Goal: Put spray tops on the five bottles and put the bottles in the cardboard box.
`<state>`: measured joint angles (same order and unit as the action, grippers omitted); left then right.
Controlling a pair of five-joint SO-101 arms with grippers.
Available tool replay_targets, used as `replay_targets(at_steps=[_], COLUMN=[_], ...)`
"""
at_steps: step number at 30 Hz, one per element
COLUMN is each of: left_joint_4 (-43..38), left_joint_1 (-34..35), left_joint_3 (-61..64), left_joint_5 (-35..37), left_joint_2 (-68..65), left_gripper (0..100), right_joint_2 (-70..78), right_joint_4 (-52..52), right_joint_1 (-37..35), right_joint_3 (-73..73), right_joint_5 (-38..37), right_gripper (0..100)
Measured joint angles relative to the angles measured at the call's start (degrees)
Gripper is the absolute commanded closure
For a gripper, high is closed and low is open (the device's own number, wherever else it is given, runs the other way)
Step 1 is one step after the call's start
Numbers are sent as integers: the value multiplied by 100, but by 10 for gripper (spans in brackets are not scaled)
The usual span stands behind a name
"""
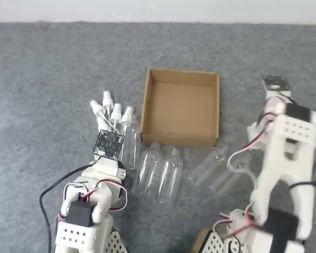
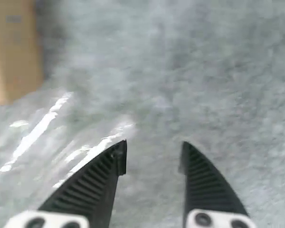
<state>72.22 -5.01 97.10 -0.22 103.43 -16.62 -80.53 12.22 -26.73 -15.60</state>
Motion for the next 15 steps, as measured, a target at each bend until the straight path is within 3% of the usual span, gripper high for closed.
replay_targets(at_steps=[7, 15], left_joint_4=[0, 0], left_joint_1=[0, 0], left_joint_3=[0, 0], left_joint_5=[0, 0], left_joint_2=[0, 0], left_gripper=[976, 976], right_joint_2=[-1108, -1231], right_joint_4=[-97, 88], right_joint_1=[-1433, -1635], right_joint_3=[-1319, -1741], right_joint_5=[615, 1407], right_gripper=[775, 774])
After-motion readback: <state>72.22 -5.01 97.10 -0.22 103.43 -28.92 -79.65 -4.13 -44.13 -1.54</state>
